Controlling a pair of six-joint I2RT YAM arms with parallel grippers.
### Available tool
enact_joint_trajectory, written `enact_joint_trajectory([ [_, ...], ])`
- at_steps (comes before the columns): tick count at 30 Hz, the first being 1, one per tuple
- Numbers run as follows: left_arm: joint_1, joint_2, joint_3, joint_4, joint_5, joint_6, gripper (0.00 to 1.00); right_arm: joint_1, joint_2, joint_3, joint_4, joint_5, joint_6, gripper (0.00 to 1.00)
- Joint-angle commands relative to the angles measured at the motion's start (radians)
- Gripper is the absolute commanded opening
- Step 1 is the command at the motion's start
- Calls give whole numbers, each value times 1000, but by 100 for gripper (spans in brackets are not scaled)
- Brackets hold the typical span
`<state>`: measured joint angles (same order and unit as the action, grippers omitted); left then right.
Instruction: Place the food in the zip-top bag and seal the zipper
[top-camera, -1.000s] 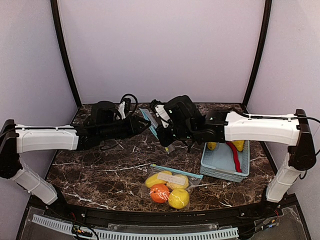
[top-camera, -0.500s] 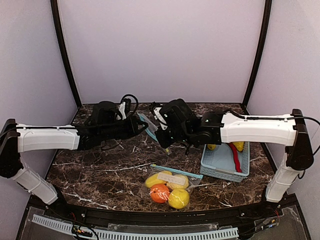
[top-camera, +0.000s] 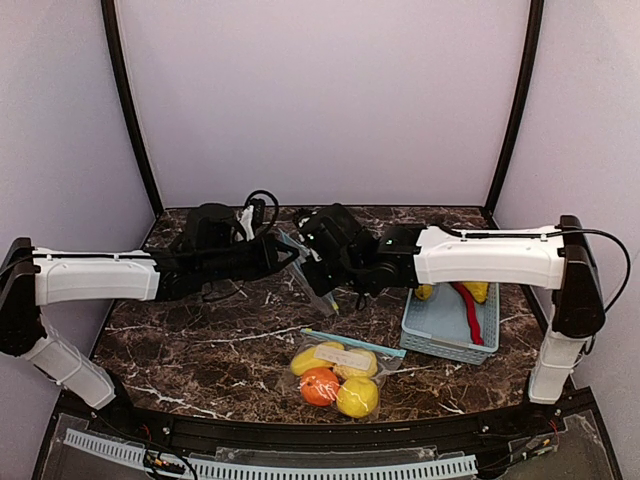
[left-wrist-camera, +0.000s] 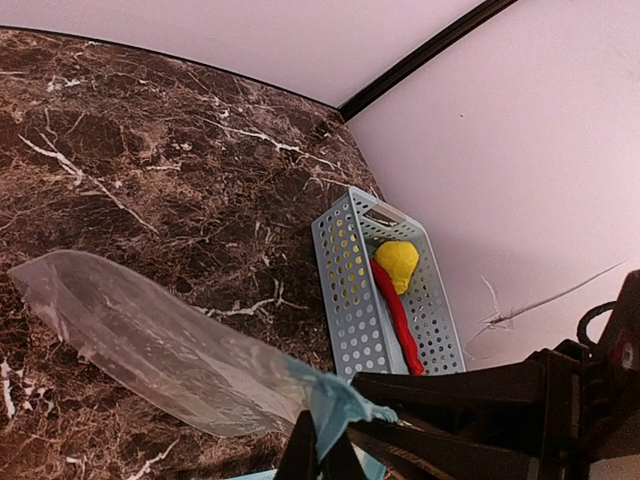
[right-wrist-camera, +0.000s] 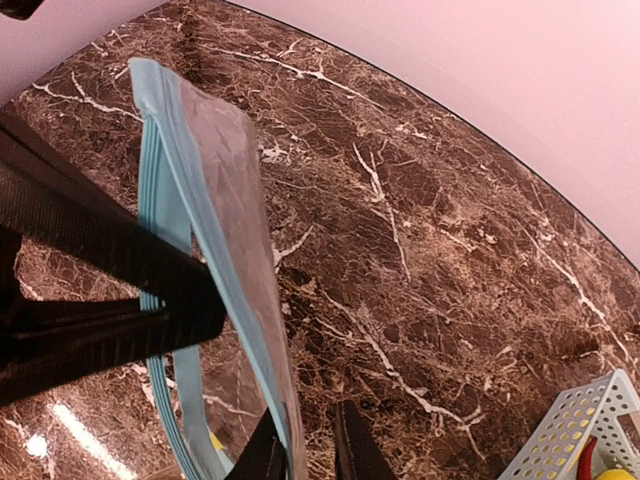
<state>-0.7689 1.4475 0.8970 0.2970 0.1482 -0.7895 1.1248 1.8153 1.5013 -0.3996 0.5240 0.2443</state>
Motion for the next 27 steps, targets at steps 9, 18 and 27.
enact_joint_trajectory([
  [9,-17,-60,29,-57,26,32,1,-55,63,58,-32,-54,50,32],
  [18,-17,-148,92,-295,-96,183,1,-112,30,17,-146,-1,112,43],
  [27,-17,-146,161,-584,-207,297,1,-141,-9,-3,-186,9,162,45],
])
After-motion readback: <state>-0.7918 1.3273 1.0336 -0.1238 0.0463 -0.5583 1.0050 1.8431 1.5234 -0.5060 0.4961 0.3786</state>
